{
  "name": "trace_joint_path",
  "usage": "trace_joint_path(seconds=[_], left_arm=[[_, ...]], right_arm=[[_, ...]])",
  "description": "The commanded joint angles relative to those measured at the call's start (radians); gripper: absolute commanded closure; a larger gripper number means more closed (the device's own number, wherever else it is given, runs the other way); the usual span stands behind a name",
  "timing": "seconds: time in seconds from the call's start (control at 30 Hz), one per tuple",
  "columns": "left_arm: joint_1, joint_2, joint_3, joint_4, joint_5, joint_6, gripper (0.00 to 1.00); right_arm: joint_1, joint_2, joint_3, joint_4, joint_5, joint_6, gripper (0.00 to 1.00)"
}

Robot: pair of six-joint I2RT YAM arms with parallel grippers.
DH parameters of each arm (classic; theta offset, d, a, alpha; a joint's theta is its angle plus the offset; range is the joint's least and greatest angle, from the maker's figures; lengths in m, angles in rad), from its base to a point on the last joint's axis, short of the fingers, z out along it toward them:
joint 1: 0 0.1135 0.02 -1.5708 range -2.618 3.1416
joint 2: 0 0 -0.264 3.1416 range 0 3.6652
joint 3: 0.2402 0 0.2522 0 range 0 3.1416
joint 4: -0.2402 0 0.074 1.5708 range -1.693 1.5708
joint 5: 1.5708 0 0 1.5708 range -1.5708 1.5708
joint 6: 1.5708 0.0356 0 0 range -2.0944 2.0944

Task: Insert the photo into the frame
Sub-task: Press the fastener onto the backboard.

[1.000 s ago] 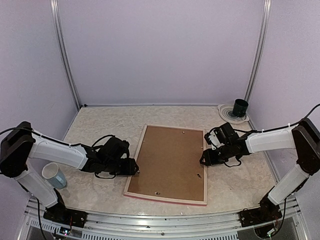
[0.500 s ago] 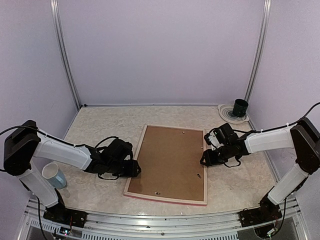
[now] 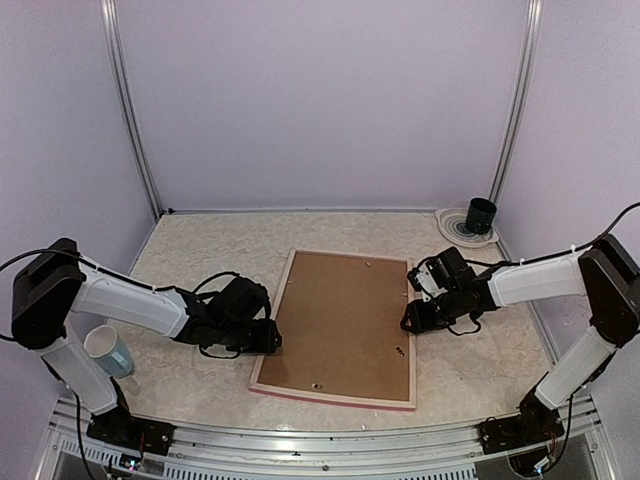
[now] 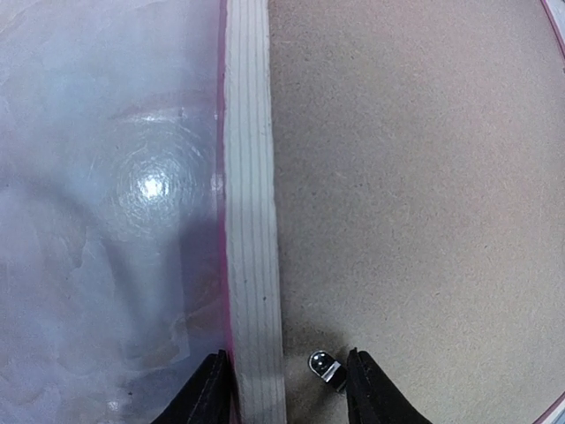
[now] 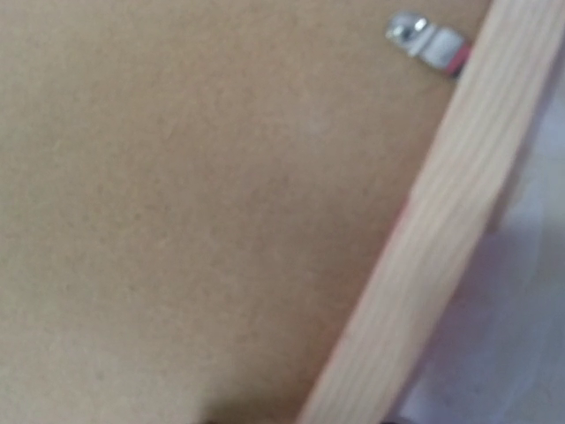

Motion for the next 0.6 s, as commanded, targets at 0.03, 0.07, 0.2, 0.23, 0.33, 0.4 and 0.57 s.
trace_joint_path(seconds=[0.03, 0.07, 0.2, 0.23, 0.33, 0.4, 0.57], left_arm=[[-0.027, 0.048, 0.031, -0.061, -0.006, -0.005, 0.58], [-0.027, 0.049, 0.031, -0.063, -0.008, -0.007, 0.59], [-0.030, 0.048, 0.026, -0.071, -0.013, -0.011, 0.62], [-0.030, 0.049, 0.027, -0.073, -0.015, -0.011, 0.63], [-0.031, 0.052, 0.027, -0.075, -0.017, -0.010, 0.64], [-0.031, 0.054, 0.027, -0.074, -0.017, -0.011, 0.66], [-0.034, 0.059, 0.027, -0.070, -0.017, -0.013, 0.73]], right_arm=[[-0.002, 0.025, 0.001, 0.021, -0.005, -0.009, 0.57], [-0.002, 0.024, 0.001, 0.022, -0.007, -0.009, 0.57], [-0.001, 0.023, 0.004, 0.021, -0.003, -0.013, 0.57], [-0.002, 0.023, 0.005, 0.020, -0.001, -0.014, 0.57], [-0.002, 0.024, 0.004, 0.021, 0.000, -0.016, 0.58], [-0.002, 0.024, 0.003, 0.023, 0.001, -0.016, 0.58], [-0.002, 0.022, 0.001, 0.026, 0.000, -0.015, 0.58]])
